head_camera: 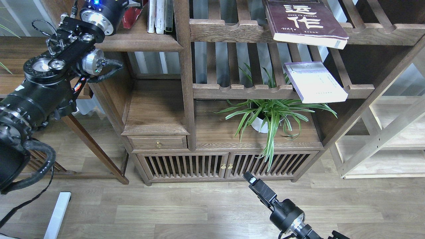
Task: Organize books on shelf
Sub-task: 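Push the red book into the upper shelf slot with the left gripper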
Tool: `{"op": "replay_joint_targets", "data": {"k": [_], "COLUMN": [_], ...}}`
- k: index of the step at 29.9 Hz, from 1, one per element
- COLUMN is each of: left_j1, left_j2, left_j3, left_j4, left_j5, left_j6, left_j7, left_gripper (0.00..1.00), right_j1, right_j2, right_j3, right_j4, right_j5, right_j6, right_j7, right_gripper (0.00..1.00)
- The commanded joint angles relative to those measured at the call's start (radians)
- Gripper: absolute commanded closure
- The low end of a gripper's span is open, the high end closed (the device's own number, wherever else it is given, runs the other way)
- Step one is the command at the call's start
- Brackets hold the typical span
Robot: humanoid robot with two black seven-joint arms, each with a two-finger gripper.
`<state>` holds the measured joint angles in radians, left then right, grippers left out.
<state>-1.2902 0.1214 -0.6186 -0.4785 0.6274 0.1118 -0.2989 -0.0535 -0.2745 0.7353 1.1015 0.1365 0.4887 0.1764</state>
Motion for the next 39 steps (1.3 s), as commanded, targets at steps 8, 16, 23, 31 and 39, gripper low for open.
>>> {"op": "replay_joint_targets", "data": {"k": [8, 16, 23, 31, 39], "left_j1": [0.003, 0.003, -0.014, -0.058, -0.104], "left_j2": [0.001, -0.003, -0.012, -0.020, -0.031], "left_j3": [0.002, 0.000, -0.007, -0.010, -0.015], "left_j4": [0.014, 0.012, 0.012, 0.012, 0.012], "left_j5": [0.000, -0.002, -0.020, -0.054, -0.064], "left_j6": [0.002, 0.009, 0.009, 0.011, 0.011], "left_j7": [-0.005, -0.006, -0.017, -0.020, -0.019], "left_gripper": [0.70, 0.64, 0.66, 0.65, 0.65], "right_j1": [0.000, 0.001, -0.002, -0.009, -0.035], "right_j2": [0.003, 0.000, -0.003, -0.012, -0.017], "right_j3": [-0.002, -0.002, -0.002, -0.004, -0.001], "right_j4": [0.000, 0.000, 0.000, 0.000, 0.000], "right_j5": [0.000, 0.000, 0.000, -0.003, -0.043], "right_j6": [0.000, 0.000, 0.000, 0.000, 0.000], "right_j7": [0.000, -0.002, 0.000, -0.002, 0.000], "right_gripper": [0.01, 0.01, 0.01, 0.01, 0.01]}}
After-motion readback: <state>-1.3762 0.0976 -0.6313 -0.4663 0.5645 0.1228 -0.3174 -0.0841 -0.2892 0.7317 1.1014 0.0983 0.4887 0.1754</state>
